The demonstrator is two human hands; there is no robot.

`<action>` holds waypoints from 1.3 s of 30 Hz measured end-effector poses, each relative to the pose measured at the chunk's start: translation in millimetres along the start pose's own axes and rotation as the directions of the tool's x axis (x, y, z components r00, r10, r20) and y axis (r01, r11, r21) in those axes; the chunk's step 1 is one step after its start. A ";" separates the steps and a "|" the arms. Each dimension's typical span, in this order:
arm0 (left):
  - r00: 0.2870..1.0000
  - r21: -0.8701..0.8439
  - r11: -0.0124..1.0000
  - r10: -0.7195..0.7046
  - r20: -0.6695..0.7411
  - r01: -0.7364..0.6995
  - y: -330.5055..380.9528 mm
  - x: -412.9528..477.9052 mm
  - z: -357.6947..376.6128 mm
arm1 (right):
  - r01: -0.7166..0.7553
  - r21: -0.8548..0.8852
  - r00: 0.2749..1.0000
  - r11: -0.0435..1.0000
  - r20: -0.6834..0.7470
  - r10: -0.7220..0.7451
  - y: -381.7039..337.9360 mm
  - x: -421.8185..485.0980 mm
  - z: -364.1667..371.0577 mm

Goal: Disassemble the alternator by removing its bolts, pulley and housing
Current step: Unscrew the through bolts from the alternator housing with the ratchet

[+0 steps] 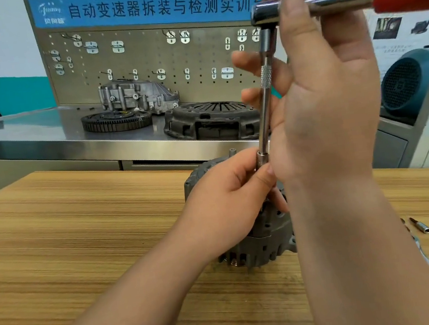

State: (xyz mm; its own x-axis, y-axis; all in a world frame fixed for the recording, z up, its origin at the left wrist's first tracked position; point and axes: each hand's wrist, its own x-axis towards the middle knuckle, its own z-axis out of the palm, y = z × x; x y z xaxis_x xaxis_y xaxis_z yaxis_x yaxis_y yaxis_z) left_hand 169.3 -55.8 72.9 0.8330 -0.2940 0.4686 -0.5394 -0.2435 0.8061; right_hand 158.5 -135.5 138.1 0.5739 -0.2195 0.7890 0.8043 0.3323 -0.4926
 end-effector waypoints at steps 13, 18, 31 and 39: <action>0.999 0.027 0.999 0.034 0.005 -0.034 -0.3 -0.4 -2.1 | -0.163 0.161 0.985 0.973 -0.021 0.168 -2.1 4.2 -5.9; 1.000 0.012 1.000 0.010 -0.006 -0.010 1.8 0.5 0.1 | -0.030 0.055 1.000 0.998 0.006 0.029 -1.0 2.8 -4.0; 0.999 -0.011 0.999 0.047 -0.006 -0.047 -0.6 -1.2 0.2 | -0.228 0.169 0.974 0.959 0.051 0.222 -0.8 6.0 -6.9; 0.998 0.025 0.998 0.055 0.015 -0.056 -2.4 -2.1 -0.8 | -0.303 0.230 0.953 0.925 0.082 0.291 -5.7 9.8 -10.2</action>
State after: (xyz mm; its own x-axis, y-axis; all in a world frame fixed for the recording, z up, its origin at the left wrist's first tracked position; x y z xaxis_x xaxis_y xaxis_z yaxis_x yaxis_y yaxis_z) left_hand 168.9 -53.9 70.3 0.8001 -0.3206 0.5071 -0.5877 -0.2495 0.7696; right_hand 161.1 -148.9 144.9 0.7688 -0.0373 0.6384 0.5347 0.5851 -0.6097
